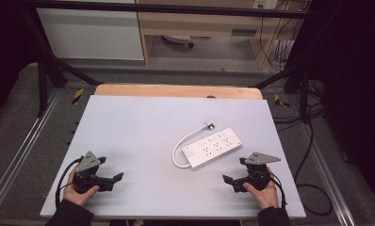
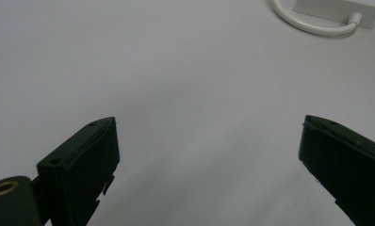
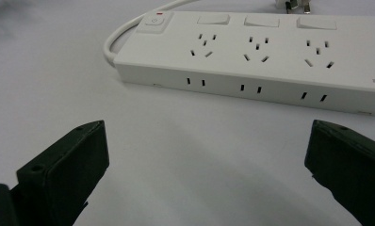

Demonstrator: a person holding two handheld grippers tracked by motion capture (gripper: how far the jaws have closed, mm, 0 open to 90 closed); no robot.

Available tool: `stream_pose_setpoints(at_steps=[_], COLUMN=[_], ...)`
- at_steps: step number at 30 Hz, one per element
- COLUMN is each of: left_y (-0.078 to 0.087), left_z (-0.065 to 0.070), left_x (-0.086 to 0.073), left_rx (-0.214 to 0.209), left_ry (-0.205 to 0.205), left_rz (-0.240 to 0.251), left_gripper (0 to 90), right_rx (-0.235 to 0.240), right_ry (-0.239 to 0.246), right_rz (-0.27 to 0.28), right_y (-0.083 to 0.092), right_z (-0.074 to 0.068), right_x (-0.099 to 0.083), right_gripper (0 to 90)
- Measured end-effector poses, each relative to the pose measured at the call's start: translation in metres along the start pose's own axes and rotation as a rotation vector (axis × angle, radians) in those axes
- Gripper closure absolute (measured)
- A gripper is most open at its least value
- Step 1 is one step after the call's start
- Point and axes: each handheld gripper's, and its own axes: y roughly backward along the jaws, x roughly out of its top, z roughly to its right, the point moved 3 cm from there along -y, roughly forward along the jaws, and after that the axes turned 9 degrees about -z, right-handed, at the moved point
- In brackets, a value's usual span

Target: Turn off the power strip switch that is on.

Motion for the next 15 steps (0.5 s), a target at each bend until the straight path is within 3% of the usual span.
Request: stream_pose_setpoints(at_steps=[15], left_y=[0.0], left_z=[0.0002], left_x=[0.0], left_rx=[0.002], left_ry=[0.0], left_rz=[0.0], left_gripper=[5.6], right_rx=[-0.007], right_ry=[0.0], right_rz=[0.017], right_y=[0.001], right_z=[-0.0011], right_x=[0.006], right_gripper=[0.8])
